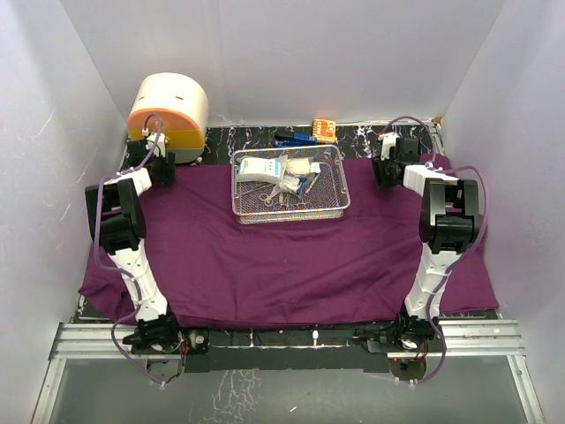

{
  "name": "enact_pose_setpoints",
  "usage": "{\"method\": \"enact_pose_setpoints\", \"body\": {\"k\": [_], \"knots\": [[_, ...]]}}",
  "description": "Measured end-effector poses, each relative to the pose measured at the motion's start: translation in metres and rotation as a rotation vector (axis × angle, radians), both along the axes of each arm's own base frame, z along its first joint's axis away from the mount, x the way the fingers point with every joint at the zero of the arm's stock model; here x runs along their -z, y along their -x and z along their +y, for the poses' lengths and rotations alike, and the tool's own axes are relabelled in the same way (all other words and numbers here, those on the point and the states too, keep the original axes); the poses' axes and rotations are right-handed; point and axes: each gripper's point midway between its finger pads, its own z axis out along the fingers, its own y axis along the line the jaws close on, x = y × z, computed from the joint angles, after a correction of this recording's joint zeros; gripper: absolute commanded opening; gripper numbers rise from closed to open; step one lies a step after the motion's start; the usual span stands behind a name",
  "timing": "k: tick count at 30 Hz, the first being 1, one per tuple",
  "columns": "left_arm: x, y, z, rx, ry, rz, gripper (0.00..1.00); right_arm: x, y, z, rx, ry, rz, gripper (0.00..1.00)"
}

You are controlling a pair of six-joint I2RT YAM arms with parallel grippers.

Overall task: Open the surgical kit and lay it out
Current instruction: Smooth out the surgical kit at the center of the board.

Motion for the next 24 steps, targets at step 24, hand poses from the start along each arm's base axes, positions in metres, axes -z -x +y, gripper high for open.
{"method": "enact_pose_setpoints", "body": {"k": [24], "knots": [[-0.051,0.06,-0.034,0.059,0.106,0.005,0.8,-0.013,0.06,0.017,-0.032,-0.027,0.188,0.5]]}}
